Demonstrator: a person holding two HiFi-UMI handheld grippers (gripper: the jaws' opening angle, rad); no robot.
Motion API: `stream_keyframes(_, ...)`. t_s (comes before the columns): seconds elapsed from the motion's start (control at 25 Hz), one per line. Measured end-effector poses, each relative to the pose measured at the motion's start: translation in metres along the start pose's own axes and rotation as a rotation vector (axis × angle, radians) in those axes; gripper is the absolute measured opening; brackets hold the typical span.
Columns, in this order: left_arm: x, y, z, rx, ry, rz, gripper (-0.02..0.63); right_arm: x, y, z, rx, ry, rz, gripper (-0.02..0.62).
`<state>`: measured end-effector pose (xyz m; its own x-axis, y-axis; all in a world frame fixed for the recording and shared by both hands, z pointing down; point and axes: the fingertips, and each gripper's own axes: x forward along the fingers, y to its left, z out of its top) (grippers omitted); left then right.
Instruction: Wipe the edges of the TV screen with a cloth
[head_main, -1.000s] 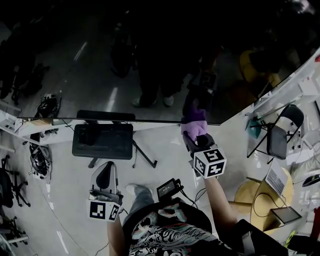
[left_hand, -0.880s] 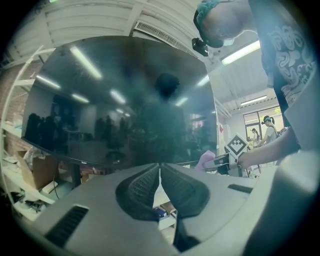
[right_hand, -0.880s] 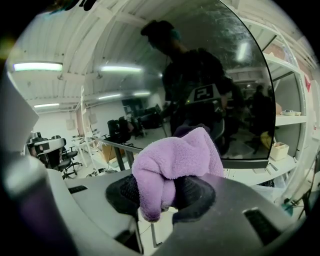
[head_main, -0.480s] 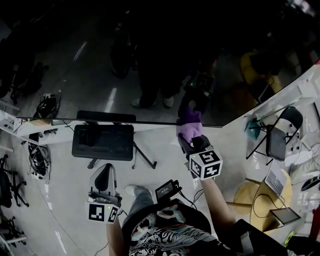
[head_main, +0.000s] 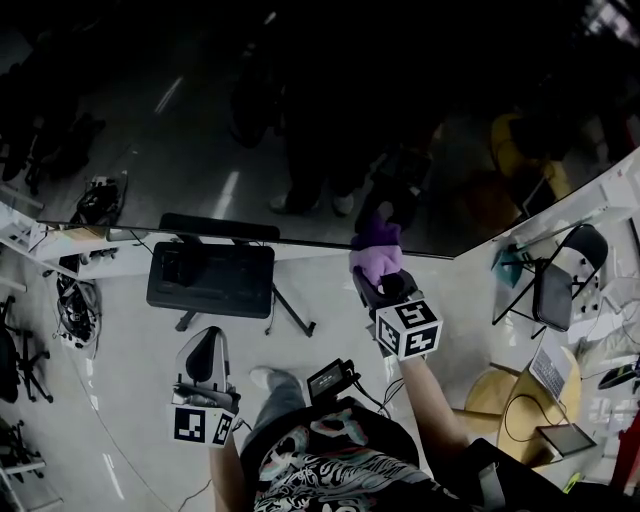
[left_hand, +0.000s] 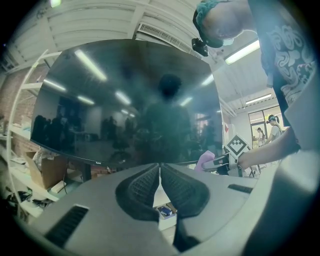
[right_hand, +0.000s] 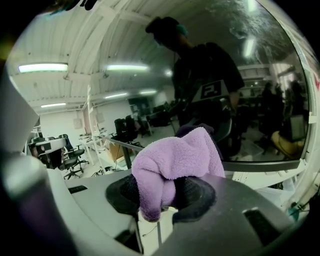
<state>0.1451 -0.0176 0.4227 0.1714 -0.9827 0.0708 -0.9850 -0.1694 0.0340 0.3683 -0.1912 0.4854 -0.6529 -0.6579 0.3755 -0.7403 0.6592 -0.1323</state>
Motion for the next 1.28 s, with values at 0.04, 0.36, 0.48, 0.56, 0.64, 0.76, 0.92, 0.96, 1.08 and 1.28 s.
stream_keyframes(0.04, -0.001, 0.002, 0.000, 0.000, -0.001, 0.003, 0.025, 0.002, 0.002, 0.000, -0.002, 0.002, 0.004, 0.155)
stream_keyframes(0.36, -0.007, 0.015, 0.002, -0.005, -0.003, 0.022, 0.026, 0.016, 0.021, 0.004, -0.014, 0.011, 0.034, 0.156)
stream_keyframes(0.48, -0.008, 0.019, 0.001, -0.007, -0.005, 0.022, 0.026, 0.022, 0.028, 0.005, -0.017, 0.013, 0.044, 0.155)
stream_keyframes(0.56, -0.009, 0.022, -0.001, -0.010, -0.003, 0.022, 0.025, 0.026, 0.033, 0.005, -0.017, 0.014, 0.051, 0.156)
stream_keyframes(0.64, -0.010, 0.025, -0.002, -0.013, 0.000, 0.023, 0.025, 0.031, 0.038, 0.005, -0.020, 0.017, 0.057, 0.156)
stream_keyframes(0.76, -0.013, 0.029, -0.002, -0.016, -0.003, 0.028, 0.025, 0.035, 0.045, 0.007, -0.028, 0.020, 0.069, 0.156)
stream_keyframes(0.92, -0.018, 0.035, -0.001, -0.020, -0.007, 0.038, 0.026, 0.038, 0.054, 0.008, -0.033, 0.022, 0.080, 0.156)
stream_keyframes(0.96, -0.019, 0.038, -0.001, -0.021, -0.007, 0.040, 0.025, 0.040, 0.056, 0.008, -0.033, 0.023, 0.082, 0.156)
stream_keyframes(1.08, -0.021, 0.047, -0.001, -0.024, -0.009, 0.047, 0.026, 0.046, 0.064, 0.009, -0.036, 0.027, 0.087, 0.156)
stream_keyframes(1.28, -0.026, 0.059, -0.003, -0.032, -0.009, 0.057, 0.025, 0.056, 0.077, 0.011, -0.050, 0.031, 0.100, 0.155)
